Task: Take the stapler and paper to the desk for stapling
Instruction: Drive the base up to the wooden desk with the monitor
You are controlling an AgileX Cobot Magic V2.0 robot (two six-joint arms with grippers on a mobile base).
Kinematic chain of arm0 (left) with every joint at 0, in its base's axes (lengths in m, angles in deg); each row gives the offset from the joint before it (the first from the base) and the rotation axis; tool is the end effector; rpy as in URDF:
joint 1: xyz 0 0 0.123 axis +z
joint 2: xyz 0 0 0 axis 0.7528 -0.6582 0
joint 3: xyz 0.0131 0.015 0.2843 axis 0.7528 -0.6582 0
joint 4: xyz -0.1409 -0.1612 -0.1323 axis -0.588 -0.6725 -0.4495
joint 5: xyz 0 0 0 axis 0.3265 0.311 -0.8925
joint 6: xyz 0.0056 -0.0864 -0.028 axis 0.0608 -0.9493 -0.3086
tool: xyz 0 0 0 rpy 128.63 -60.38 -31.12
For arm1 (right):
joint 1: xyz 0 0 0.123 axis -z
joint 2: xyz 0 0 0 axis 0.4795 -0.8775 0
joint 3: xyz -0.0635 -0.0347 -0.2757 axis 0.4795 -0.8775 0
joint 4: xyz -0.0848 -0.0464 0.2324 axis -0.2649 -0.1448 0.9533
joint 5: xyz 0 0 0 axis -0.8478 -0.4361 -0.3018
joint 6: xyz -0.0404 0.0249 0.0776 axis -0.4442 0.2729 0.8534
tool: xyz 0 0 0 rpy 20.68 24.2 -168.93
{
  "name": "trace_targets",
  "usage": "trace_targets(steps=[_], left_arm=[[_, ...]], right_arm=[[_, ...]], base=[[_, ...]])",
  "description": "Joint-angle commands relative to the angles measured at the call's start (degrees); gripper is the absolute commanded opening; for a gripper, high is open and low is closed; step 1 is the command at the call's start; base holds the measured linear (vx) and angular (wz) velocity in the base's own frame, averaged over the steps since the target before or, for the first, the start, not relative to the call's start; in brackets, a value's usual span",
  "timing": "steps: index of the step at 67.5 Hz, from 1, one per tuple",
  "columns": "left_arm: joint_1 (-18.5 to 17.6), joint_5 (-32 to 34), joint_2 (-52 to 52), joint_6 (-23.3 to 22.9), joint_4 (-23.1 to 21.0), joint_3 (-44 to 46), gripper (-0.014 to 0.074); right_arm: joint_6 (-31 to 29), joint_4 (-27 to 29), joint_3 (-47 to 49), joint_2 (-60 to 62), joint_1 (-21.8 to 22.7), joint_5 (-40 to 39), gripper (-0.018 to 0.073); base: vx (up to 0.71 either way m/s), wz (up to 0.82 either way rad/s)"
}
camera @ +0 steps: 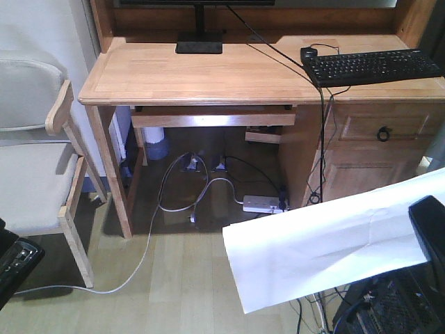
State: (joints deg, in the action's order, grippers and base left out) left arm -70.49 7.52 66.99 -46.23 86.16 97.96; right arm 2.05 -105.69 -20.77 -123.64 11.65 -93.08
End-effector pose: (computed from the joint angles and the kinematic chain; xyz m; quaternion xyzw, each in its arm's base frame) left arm 0.0655 -0.0274 0.2890 0.1490 0.8203 -0.1174 0.5395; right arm 0.0900 0.0530 0.2448 0.1159 0.5077 0.6286 0.5776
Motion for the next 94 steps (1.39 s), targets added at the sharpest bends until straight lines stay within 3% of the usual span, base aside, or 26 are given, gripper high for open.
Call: trace_targets(steps=[1, 94], left_arm=[[-0.4, 6.5, -0.4, -0.1, -0.4, 1.9, -0.0006], [-0.4, 6.5, -0.4, -0.1, -0.4, 1.9, -0.0006]], right_arm=[[-0.9, 0.4, -1.6, 0.0, 0.1, -10.3, -0.0002], [-0.9, 0.4, -1.6, 0.0, 0.1, -10.3, -0.0002]], base=[[0.17, 0.01], [0.14, 0.01]])
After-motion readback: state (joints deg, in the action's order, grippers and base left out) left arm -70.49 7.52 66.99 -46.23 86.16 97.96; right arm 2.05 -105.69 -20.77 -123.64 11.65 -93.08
